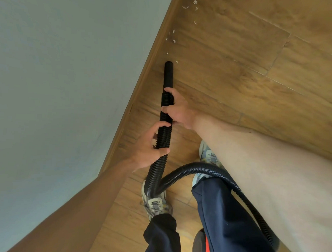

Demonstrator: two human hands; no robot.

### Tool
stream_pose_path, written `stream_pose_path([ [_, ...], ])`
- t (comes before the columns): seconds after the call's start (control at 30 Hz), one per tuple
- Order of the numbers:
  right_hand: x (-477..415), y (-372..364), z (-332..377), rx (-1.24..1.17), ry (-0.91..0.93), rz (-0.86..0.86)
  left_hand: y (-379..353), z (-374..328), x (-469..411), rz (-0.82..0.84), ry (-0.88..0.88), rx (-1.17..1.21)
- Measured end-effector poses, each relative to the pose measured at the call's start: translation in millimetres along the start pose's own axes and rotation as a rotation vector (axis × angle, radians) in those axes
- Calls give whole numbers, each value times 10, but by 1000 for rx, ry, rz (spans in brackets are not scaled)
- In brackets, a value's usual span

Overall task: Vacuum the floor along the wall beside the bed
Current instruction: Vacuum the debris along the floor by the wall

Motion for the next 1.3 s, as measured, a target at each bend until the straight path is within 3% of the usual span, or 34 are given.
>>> stream_pose_path([
  [0.47,-35,340,72,-5,-31,17,-116,-284,-139,57,34,-76],
  [1.3,-345,177,442,180,-18,86,158,-425,-218,-42,78,48],
])
Point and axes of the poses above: each hand's wrist, its own x-axis away from the middle knuckle, its own y-axis out of the back of the hand, z = x × y, the point moved 8 cm from there along -x, towards the middle knuckle, and after that the axes turned 3 degrees about y, right-handed, at the moved point
